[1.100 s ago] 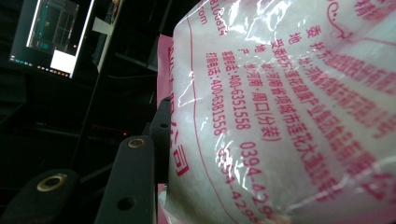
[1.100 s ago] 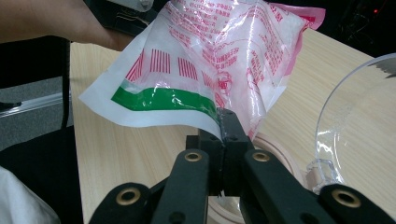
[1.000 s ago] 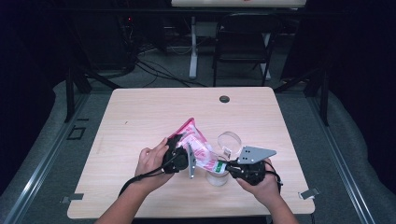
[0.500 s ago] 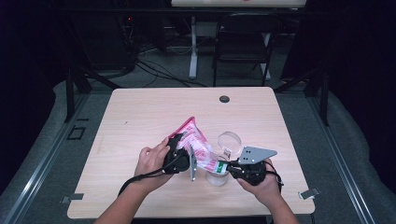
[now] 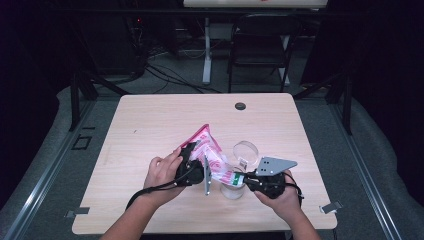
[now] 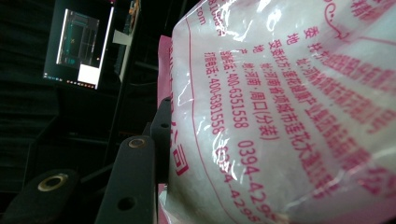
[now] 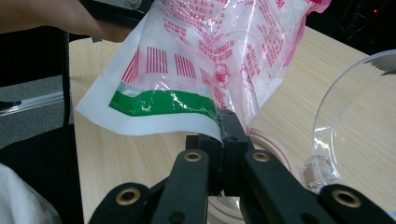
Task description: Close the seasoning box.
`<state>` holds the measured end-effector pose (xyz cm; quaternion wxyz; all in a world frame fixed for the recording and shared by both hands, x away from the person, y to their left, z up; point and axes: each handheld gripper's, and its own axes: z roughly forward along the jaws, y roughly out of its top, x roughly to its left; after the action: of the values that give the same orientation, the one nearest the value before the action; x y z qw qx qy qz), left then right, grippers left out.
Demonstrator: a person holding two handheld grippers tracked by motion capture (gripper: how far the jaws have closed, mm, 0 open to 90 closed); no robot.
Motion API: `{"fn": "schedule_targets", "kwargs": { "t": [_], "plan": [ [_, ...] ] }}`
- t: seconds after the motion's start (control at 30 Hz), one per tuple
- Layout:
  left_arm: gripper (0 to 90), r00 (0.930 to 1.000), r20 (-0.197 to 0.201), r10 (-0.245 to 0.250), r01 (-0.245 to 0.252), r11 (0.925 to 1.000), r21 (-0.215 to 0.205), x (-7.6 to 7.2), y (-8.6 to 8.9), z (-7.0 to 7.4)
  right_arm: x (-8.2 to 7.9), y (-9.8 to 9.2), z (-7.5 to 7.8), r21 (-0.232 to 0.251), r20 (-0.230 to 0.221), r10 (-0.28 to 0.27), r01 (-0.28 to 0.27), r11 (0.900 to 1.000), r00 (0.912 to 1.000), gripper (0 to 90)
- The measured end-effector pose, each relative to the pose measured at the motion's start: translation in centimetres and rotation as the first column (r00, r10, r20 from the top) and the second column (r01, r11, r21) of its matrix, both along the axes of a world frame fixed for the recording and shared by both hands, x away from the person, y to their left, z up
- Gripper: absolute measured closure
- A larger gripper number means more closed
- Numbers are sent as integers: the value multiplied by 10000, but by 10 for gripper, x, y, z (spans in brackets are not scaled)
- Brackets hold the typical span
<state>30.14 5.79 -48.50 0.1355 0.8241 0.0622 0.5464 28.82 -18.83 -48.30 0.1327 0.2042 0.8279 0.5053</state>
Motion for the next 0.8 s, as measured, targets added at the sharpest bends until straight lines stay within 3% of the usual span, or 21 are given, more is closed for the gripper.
{"fn": "schedule_targets", "kwargs": {
  "t": [0.8],
  "plan": [
    [608,9994,307,-159,155,9998,132,-2,-3,2,0,-4,1,52,29,-57,57,10000,10000,900]
  ]
}}
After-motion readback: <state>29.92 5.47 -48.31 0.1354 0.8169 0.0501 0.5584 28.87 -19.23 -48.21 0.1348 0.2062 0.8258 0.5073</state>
